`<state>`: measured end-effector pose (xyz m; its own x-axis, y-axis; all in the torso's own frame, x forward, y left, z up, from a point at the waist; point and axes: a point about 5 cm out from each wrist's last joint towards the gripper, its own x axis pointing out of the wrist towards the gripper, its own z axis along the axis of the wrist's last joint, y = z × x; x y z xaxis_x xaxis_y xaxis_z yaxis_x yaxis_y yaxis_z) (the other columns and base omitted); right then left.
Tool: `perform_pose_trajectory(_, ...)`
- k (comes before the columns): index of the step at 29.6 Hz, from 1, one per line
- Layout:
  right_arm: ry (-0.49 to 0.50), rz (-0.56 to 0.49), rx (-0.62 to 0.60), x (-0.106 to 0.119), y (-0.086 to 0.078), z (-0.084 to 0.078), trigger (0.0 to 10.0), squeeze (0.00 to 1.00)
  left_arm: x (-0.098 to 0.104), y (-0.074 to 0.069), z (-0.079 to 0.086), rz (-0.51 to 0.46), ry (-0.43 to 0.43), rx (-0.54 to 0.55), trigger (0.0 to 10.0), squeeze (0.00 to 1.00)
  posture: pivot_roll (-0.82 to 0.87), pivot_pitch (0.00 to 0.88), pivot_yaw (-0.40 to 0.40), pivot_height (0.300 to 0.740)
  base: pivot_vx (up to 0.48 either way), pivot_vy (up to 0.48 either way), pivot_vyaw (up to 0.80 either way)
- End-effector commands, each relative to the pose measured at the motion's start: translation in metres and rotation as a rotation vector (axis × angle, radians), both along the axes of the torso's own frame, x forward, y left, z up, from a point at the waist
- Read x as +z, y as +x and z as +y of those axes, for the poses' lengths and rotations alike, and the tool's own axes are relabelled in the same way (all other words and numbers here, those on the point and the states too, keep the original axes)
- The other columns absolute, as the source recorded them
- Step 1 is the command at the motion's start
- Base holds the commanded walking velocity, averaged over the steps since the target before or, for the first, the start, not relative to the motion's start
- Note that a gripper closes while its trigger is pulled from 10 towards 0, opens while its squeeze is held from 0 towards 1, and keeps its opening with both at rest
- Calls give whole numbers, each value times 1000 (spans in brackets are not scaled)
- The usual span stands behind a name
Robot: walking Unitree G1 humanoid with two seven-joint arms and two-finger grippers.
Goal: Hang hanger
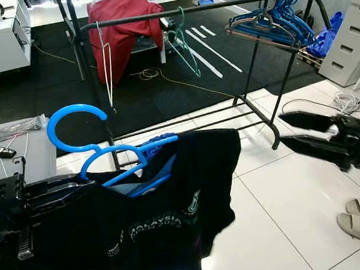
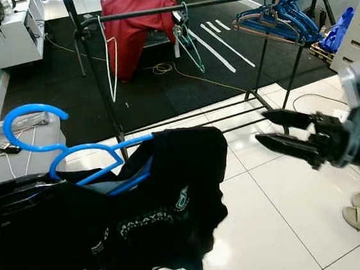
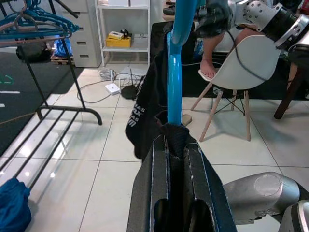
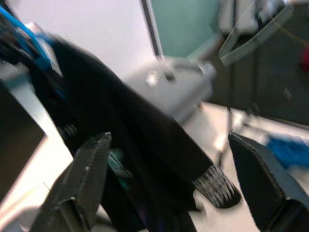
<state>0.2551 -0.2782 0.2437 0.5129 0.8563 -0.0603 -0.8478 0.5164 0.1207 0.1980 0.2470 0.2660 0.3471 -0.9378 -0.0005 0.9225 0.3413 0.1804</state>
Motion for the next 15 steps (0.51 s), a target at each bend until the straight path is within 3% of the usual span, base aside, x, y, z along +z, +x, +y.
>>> perform_pose_trajectory(1, -28, 12, 3, -5, 0, 1, 10000, 1000, 6, -2, -2, -19, 22, -23, 10000, 0, -82, 52, -27, 740, 0, 0, 0)
perform_pose_trajectory(2, -91, 15, -102, -10, 9, -7, 10000, 580, 8, -3, -4, -21, 22, -37, 10000, 0, -82, 54, -27, 740, 0, 0, 0)
perform_pose_trajectory(3, -124, 13, -144, -13, 14, -9, 10000, 0, 9, -3, -6, -22, 23, -56, 10000, 0, -83, 57, -24, 740, 0, 0, 0)
perform_pose_trajectory(8, -141, 16, -130, -18, 17, -1, 10000, 0, 12, -5, -12, -29, 36, -93, 10000, 0, -81, 61, -17, 740, 0, 0, 0)
perform_pose_trajectory(15, -73, 46, 117, -16, 11, 32, 10000, 0, 20, -7, -21, -53, 62, -144, 10000, 0, -79, 64, -14, 740, 0, 0, 0)
